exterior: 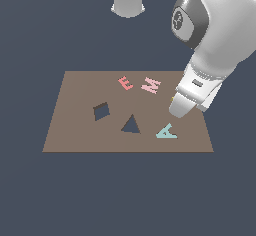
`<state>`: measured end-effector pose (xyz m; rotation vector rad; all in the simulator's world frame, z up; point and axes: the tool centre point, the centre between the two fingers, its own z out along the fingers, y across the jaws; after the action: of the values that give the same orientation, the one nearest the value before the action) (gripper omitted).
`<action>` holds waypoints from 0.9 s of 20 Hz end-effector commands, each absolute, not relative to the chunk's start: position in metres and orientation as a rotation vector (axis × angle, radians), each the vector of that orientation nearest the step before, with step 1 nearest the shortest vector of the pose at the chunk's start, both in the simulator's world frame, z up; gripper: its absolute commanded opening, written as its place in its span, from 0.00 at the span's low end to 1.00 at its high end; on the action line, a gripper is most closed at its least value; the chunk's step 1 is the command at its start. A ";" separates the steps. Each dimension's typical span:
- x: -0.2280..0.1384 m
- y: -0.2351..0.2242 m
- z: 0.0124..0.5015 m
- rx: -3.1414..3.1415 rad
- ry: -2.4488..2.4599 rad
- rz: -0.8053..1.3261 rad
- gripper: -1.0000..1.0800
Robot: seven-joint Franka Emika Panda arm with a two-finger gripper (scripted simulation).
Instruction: Insert a designated object into the corresponding slot on a board.
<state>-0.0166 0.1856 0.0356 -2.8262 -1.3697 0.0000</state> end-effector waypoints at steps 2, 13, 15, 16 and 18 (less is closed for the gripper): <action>0.007 0.177 0.037 -2.937 -1.112 -0.001 0.00; 0.063 0.124 0.039 -3.130 -0.262 -0.002 0.00; 0.069 0.113 0.039 -3.139 -0.116 -0.002 0.00; 0.072 0.107 0.039 -3.140 -0.044 -0.001 0.00; 0.076 0.095 0.039 -3.139 0.096 -0.001 0.00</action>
<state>0.0723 0.1037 0.0389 -3.1408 -0.0145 -0.0009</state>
